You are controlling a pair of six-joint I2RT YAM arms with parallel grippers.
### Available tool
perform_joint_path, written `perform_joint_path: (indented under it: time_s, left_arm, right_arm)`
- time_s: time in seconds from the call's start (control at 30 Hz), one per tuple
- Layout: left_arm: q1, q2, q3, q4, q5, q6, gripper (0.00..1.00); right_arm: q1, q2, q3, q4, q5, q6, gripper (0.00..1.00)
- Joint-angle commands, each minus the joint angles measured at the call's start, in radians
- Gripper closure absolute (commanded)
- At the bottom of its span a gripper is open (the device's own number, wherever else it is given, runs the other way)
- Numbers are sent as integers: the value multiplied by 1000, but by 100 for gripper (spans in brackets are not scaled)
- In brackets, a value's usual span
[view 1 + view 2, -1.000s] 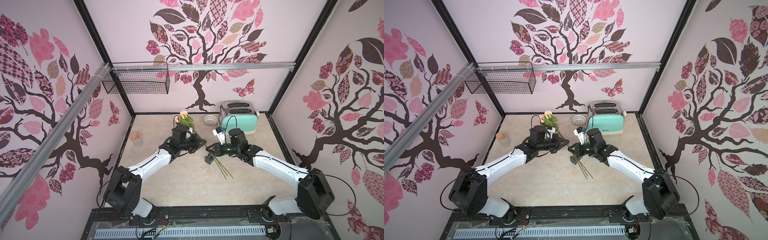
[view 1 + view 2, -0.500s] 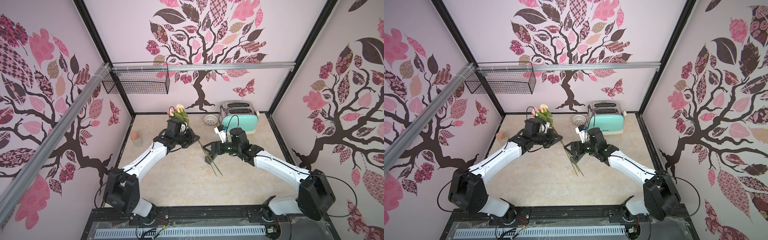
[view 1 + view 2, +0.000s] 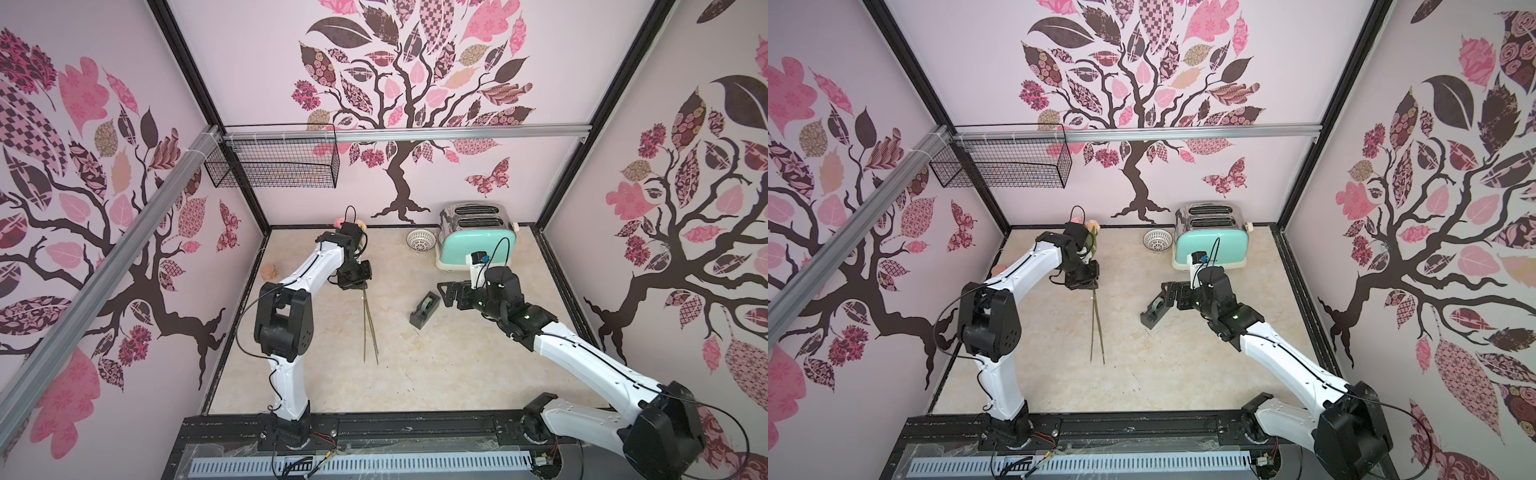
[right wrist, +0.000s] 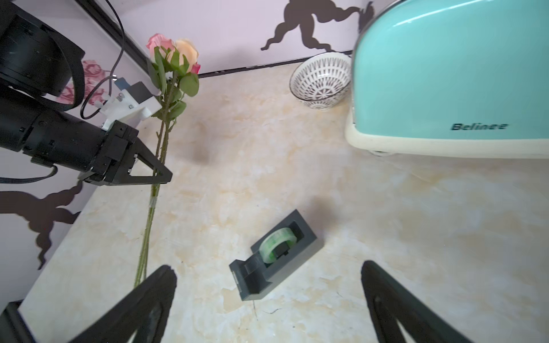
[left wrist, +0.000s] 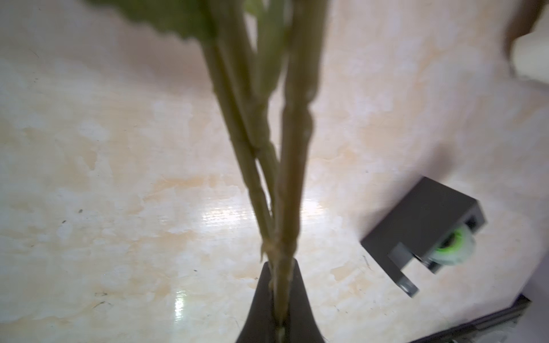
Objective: Wrap bouquets with tape
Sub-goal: Place the wrapped bouquet at the center of the board, then reset both arms
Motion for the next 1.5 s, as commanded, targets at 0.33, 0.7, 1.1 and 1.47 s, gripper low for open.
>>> perform_joint_path:
  time_s: [0.33,0.7,1.1,1.47]
  left_arm:
    - [-1,212,127,-116,-55,101,71]
    - [35,-112,-138,96,-132,37,19]
    - [153,-780,-1018,976,-754,-19,3]
    - [221,-574,-1150,1472,-766,238,2]
  right_arm:
    - [-16,-97,-84,-13,252,-46,0]
    - [-22,-148,-238,161,501,-84,0]
    - [-169,-60,-521,743,588,-329,0]
    - [-300,340,-425,1005,458,-342,0]
